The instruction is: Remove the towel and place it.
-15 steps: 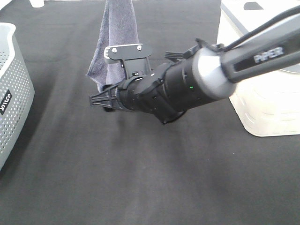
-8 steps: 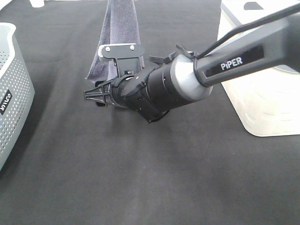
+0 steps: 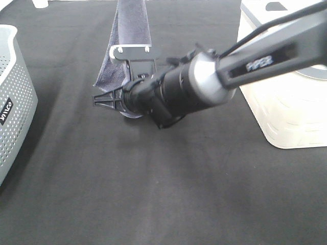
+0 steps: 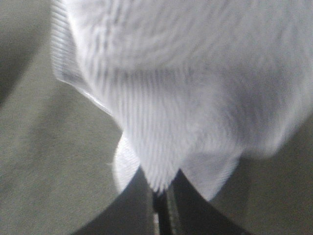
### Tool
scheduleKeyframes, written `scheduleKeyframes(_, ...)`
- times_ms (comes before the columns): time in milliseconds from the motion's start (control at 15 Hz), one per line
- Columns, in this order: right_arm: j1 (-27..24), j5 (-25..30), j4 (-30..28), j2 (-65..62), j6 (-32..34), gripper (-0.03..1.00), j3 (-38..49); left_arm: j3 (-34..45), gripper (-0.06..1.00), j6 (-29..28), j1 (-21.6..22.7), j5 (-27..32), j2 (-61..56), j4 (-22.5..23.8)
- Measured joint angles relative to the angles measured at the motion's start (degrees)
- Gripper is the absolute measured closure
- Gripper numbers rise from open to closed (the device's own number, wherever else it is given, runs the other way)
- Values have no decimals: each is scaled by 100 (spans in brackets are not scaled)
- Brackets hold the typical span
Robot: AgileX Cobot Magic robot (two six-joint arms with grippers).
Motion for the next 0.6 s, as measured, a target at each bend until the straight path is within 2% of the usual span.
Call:
scheduleKeyframes(133, 0, 264, 1026, -350, -1455, 95, 149, 0, 94, 149, 11, 0, 0, 0)
scheduleKeyframes(200, 0, 355, 1312, -464, -1914, 95, 241, 0, 94, 178, 29, 0, 0, 0)
scheduleKeyframes(333, 0, 573, 1713, -1037, -3426, 95, 859, -115, 94, 223, 120, 6, 0, -201)
scheduleKeyframes(400, -29, 705, 1753, -1272, -3684, 95, 1106, -246, 94, 229, 235, 6, 0, -407)
scheduleKeyframes(467, -223, 1312, 1793, -1730, -3724, 95, 1381, -321, 94, 252, 367, -23, -6, -682)
scheduleKeyframes(533, -223, 1312, 1793, -1730, -3724, 95, 1381, -321, 94, 252, 367, -23, -6, -682)
scheduleKeyframes(600, -630, 2217, 1811, -2166, -3604, 95, 1621, -327, 94, 275, 464, -29, -6, -882)
